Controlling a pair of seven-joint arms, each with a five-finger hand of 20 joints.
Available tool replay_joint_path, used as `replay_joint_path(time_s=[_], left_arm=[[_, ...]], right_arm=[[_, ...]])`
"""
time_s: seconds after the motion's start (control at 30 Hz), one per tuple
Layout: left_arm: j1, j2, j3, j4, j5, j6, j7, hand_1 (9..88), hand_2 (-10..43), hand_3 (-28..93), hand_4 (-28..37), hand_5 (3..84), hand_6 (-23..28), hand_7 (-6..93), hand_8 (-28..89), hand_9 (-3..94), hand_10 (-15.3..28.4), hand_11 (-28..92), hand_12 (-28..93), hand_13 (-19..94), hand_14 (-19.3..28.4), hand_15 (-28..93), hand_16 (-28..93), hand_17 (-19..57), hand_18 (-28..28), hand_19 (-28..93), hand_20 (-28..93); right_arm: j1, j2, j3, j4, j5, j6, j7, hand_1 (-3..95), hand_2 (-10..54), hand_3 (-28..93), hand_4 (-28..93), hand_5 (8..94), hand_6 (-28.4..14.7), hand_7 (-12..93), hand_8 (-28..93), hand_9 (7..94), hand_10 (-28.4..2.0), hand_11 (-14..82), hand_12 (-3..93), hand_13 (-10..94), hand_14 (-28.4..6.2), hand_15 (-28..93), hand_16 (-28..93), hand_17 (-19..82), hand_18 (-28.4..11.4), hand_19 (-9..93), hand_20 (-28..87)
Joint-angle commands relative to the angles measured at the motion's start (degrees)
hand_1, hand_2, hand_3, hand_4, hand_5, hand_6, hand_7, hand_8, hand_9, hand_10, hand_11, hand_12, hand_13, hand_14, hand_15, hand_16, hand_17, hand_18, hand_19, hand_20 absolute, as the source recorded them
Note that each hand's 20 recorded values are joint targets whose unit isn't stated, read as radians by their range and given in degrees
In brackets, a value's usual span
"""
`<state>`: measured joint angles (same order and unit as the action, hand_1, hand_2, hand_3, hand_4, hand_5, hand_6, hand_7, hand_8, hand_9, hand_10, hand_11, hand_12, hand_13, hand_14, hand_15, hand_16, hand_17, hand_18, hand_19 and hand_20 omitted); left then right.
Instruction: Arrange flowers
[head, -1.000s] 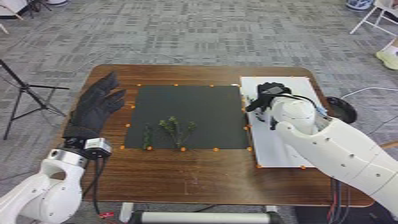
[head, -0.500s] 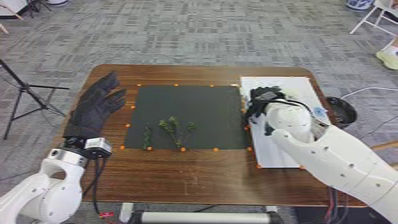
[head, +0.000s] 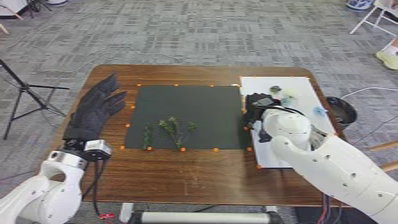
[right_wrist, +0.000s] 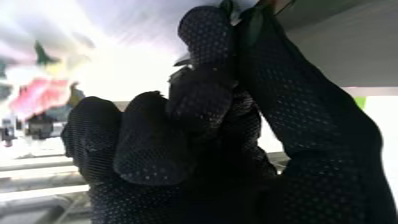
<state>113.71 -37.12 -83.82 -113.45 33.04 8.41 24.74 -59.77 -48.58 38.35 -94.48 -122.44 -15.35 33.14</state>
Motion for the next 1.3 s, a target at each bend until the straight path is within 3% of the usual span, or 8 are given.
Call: replay_joint_path(time_s=[0.03,0.2,0.27,0.43,0.63,1.3], left_arm=[[1.17,-0.26,-0.52,-0.54,0.17,-0.46,0.2,28.0,-4.7,66,-25.4,23.0,1.6,16.8,-8,17.2,9.7,14,19,16,12.7,24,6,-10.9,18.8,36,12],[1.47,-0.23,-0.7,-0.59,0.18,-0.45,0.17,28.0,-4.7,66,-25.4,22.9,1.6,17.0,-8,17.2,9.6,14,19,16,12.7,24,6,-10.9,18.8,36,12],[1.45,-0.21,-0.72,-0.61,0.22,-0.43,0.11,28.0,-4.7,66,-25.3,22.9,1.6,17.0,-8,17.3,9.6,14,19,16,12.7,24,6,-10.9,18.8,36,12],[1.32,-0.19,-0.59,-0.61,0.18,-0.43,0.14,28.0,-4.7,66,-25.3,22.9,1.5,16.9,-8,17.2,9.6,14,19,16,12.7,24,6,-10.9,18.8,36,12],[1.7,-0.25,-0.82,-0.73,0.2,-0.29,0.16,28.1,-4.6,66,-25.3,22.9,1.6,16.8,-8,17.2,9.7,14,19,16,12.7,24,6,-10.9,18.8,36,12],[0.23,-0.77,-0.02,-0.22,0.31,-0.69,-0.14,28.1,-4.6,66,-25.3,23.0,1.7,16.9,-8,17.2,9.6,14,19,16,12.6,24,6,-10.9,18.8,36,12]], right_arm=[[-7.1,2.39,0.04,-2.45,6.76,3.7,-2.28,41.3,-9.5,84,-14,72.0,0.4,52,28,83.6,-7.9,59.9,48.8,81,-6.8,80,40,51,-19.7,93,67],[-9.93,3.61,3.12,-6.02,11.9,6.16,-5.99,40.6,-9.5,84,-12,71.3,-0.2,54,30,83.7,-8.2,61.6,47.0,81,-6.8,80,40,51,-19.7,93,68],[-10.19,3.45,3.27,-7.45,13.08,6.38,-4.27,40.6,-9.5,84,-12,71.3,-0.2,54,30,83.6,-8.1,61.9,46.8,81,-6.8,80,40,52,-19.8,93,68],[-9.09,4.14,1.52,-7.16,5.93,8.59,-5.02,40.7,-9.5,84,-12,70.9,-0.4,54,30,83.5,-8.2,62.2,46.6,81,-6.8,81,40,52,-19.7,93,69],[-9.77,4.33,3.21,-8.3,7.87,8.35,-5.53,40.8,-9.5,84,-12,71.0,-0.4,55,30,83.5,-8.3,62.4,46.4,81,-6.7,81,40,52,-19.7,93,69],[-8.19,-5.01,0.17,-7.06,6.71,7.97,-5.91,40.9,-9.5,84,-12,70.8,-0.5,55,29,83.3,-8.2,62.4,46.5,81,-6.6,81,40,52,-19.6,93,69]])
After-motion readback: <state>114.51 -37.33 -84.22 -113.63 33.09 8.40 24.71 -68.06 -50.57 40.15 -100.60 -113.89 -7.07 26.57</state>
